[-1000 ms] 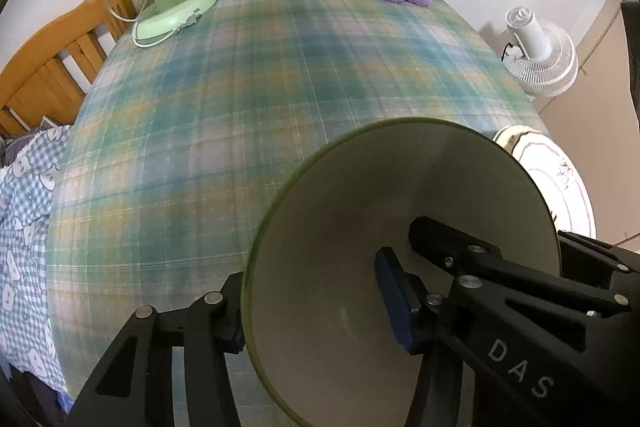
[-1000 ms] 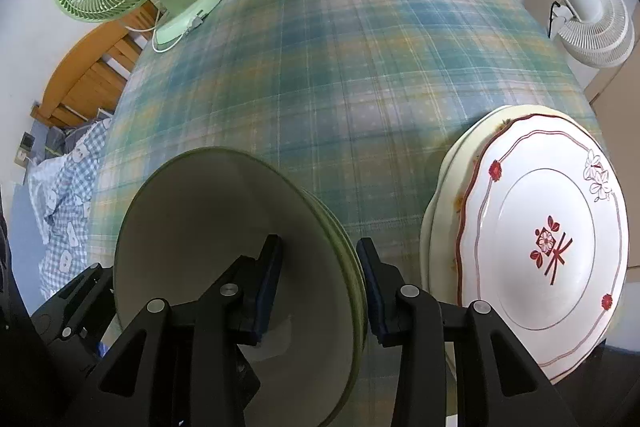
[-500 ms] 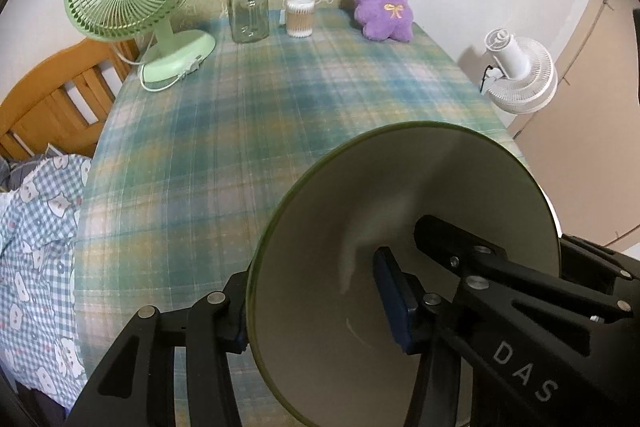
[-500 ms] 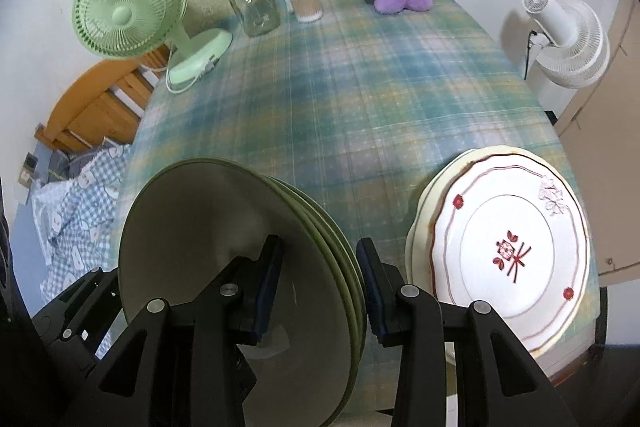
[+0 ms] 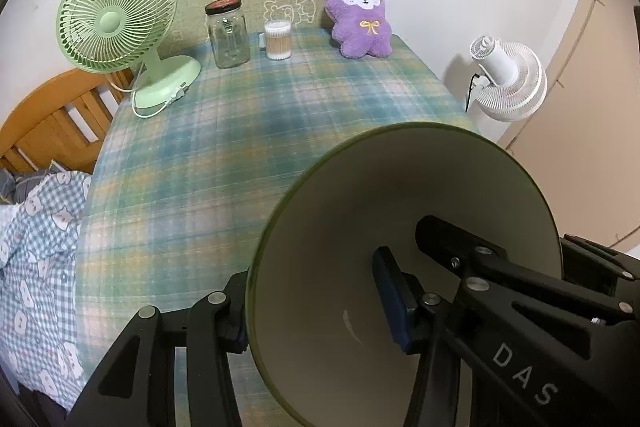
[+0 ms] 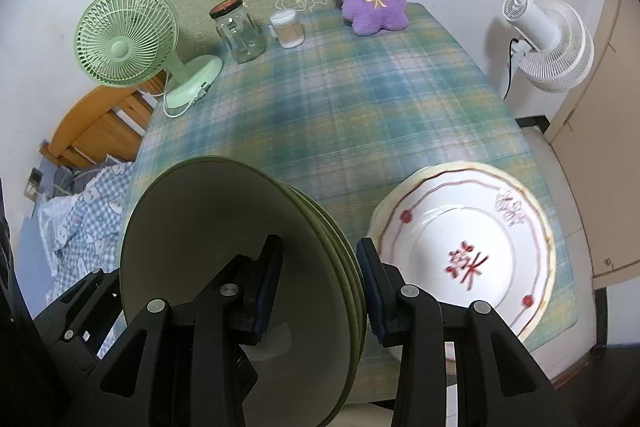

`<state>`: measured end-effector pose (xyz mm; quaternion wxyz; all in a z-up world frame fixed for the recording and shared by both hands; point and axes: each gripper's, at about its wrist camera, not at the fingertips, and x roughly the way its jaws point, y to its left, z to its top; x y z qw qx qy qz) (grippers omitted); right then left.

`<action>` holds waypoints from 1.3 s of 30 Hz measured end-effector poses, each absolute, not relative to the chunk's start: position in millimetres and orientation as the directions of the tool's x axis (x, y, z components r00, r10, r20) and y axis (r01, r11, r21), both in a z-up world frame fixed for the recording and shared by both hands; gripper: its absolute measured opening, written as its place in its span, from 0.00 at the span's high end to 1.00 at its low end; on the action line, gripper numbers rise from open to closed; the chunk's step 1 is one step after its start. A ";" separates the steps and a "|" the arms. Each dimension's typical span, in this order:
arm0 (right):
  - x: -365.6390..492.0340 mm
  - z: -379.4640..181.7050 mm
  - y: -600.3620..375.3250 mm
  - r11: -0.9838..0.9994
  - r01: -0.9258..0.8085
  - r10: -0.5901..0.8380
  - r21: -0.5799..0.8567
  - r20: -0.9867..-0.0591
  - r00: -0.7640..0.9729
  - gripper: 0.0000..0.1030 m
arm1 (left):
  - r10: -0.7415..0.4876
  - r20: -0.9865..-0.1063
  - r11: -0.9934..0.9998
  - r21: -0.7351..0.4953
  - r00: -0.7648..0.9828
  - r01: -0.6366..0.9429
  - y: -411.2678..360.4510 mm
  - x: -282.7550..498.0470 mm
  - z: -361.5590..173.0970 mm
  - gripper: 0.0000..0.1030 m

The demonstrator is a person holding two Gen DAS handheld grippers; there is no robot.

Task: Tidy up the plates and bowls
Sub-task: 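Carry the dish with both grippers over the flowered plate stack and lower it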

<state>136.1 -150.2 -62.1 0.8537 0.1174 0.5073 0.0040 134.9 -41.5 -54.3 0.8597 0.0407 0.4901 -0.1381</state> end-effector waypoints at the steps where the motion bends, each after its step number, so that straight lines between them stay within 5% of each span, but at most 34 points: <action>1: 135.6 -61.1 -154.4 0.974 0.107 0.124 0.200 -0.865 0.486 0.59 | -0.197 -0.854 0.960 -0.067 0.482 0.273 -47.8 134.2 -53.8 0.50; 39: 134.6 -113.7 -301.1 0.979 0.106 0.125 0.176 -0.920 0.371 0.59 | -0.159 -0.915 0.975 -0.087 0.370 0.204 -189.6 131.1 -104.9 0.50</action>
